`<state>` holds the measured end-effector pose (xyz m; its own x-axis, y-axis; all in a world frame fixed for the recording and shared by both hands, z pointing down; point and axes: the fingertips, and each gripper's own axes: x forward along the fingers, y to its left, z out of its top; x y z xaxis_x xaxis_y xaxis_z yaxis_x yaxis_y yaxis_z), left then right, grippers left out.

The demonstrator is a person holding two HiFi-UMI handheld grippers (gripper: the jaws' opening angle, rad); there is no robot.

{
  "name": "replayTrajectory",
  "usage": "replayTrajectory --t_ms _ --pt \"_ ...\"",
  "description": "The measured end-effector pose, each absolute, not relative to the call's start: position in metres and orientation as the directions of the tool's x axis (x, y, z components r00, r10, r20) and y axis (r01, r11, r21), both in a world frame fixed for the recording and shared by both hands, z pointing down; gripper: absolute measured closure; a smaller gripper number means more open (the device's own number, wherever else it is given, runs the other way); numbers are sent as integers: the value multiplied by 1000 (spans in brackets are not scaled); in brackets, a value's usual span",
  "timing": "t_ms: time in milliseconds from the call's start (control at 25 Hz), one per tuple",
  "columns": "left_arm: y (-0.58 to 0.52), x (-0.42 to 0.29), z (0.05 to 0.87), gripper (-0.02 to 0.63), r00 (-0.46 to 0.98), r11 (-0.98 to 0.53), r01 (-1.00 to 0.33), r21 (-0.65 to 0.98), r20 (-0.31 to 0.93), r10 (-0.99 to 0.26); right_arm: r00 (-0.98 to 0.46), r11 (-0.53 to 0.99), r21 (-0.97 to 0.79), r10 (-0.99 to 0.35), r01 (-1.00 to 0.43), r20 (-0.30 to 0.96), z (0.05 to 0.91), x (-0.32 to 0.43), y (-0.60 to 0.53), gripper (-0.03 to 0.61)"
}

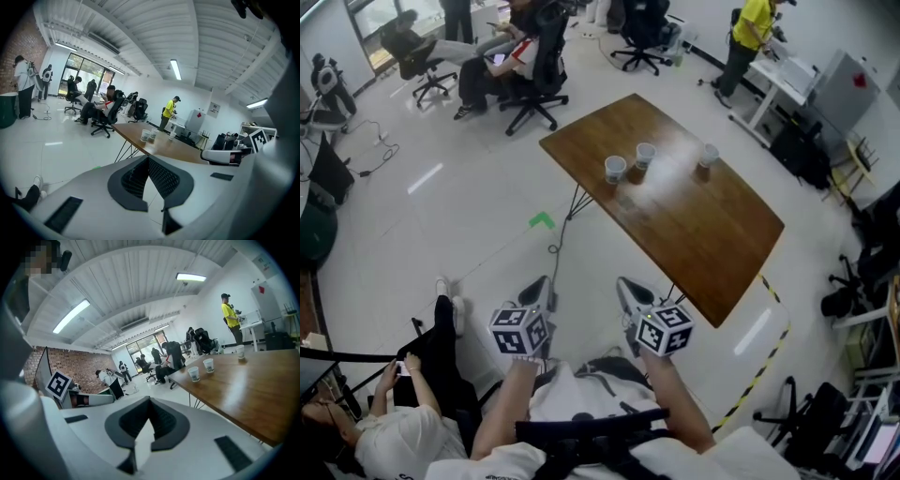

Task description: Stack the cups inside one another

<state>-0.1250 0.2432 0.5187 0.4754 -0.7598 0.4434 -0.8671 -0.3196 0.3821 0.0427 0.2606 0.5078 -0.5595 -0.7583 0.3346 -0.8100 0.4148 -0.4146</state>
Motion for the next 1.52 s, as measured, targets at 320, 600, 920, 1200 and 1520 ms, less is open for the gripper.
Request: replayTrajectory --t_ms 320,600,920,1200,1520 --pt "231 -51 525 615 499 -355 -860 366 465 -731 -502 325 -454 -791 -830 350 530 129 267 569" --pt "209 -24 532 615 502 -366 -862 350 486 -715 -465 273 -477 -813 -836 350 544 167 249 569" --pt "143 -3 537 615 537 -400 -841 364 477 -696 -434 245 -467 -828 -850 355 547 181 201 569" --pt "63 0 536 617 581 -447 -813 373 467 -667 -375 190 -459 -857 -868 353 544 186 135 568" --pt "-24 -20 543 615 605 -461 -796 393 477 -638 -364 202 -384 -835 -901 412 551 161 37 553"
